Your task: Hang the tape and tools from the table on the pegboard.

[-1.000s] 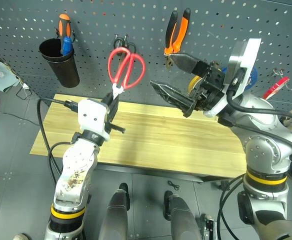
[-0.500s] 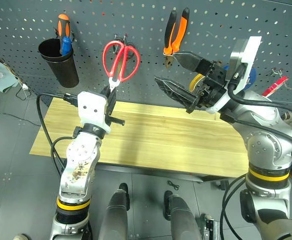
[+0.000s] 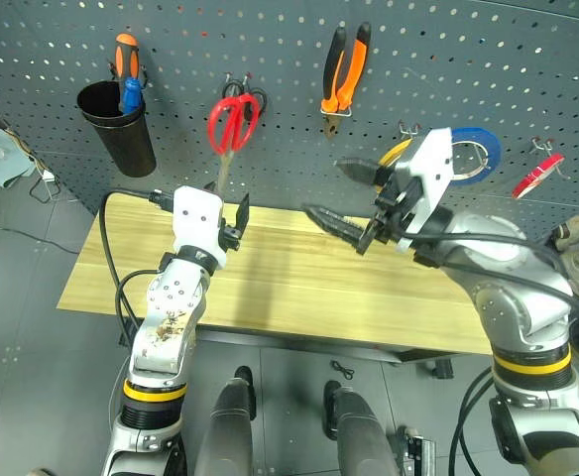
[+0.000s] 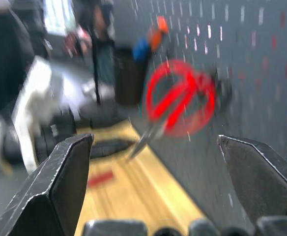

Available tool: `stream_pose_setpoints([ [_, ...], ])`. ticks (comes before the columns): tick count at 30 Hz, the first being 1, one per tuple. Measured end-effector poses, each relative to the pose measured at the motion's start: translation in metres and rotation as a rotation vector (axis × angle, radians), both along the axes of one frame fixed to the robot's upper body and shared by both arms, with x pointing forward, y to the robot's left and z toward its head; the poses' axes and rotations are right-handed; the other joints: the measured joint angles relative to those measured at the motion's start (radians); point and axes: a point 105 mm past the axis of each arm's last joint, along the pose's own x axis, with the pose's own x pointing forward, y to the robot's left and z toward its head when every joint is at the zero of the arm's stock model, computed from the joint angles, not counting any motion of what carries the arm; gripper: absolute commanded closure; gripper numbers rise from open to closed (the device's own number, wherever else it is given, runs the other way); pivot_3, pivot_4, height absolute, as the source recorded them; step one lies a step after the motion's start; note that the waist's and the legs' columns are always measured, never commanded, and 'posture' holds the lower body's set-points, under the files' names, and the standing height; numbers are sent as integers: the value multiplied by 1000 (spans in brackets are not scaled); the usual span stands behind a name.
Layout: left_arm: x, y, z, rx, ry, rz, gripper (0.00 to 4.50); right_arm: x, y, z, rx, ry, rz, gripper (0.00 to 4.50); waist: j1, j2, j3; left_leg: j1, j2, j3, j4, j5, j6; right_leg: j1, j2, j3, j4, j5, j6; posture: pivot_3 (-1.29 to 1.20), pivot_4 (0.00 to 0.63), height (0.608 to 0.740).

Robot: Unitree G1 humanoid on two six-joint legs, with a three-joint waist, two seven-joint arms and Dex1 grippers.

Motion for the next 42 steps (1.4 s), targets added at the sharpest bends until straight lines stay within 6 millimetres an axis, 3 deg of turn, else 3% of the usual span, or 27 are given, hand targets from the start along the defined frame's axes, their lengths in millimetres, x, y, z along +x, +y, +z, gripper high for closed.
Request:
stream_pose_setpoints([
  [1,-1,4,-11,0,38,13,63,0,0,-10,-32,20,-7,0,-3,0,0,1,0,0,0,0,0,0,0,0,0,0,0,40,306,740],
  [4,-5,27,-57,-25,220,86,63,-2,5,-38,-113,83,10,0,-7,0,0,1,1,0,0,0,0,-1,0,0,2,0,-1,47,320,740],
  [6,-5,44,-78,-36,306,142,63,-4,9,-47,-141,97,28,0,-5,0,0,1,1,-1,0,0,0,-1,0,0,2,0,0,62,332,740],
  [11,3,103,-86,-33,414,270,63,-13,32,-51,-157,104,133,0,-2,0,0,1,1,-1,0,-1,-2,-2,1,0,1,-4,-4,86,361,740],
  [13,6,118,-85,-23,446,282,63,-13,37,-49,-170,102,160,0,1,0,0,2,1,-1,0,-1,-2,-1,1,0,1,-4,-4,91,371,740],
  [20,25,135,-111,-61,600,278,63,5,29,-43,-220,116,145,0,27,-1,3,1,2,0,-2,-1,-2,-1,0,-1,0,-5,-8,88,406,740],
  [29,51,124,-120,-63,626,214,63,11,19,-40,-241,140,120,0,29,-1,21,1,2,0,-2,-1,-1,-1,0,-1,0,-4,-9,54,437,740],
  [34,53,120,-131,-72,676,203,1605,11,16,-42,-248,155,116,0,26,-2,29,1,2,0,-3,0,0,-2,0,-1,1,-4,-9,53,435,740],
  [39,56,117,-130,-80,676,210,3781,12,16,-41,-252,153,116,0,26,-1,30,1,2,-1,-4,0,0,-2,0,-1,1,-3,-7,56,415,740],
  [42,57,117,-130,-82,673,219,3820,12,16,-40,-255,148,114,0,27,-1,30,1,2,-1,-4,0,0,-2,0,-1,0,-3,-6,60,395,740],
])
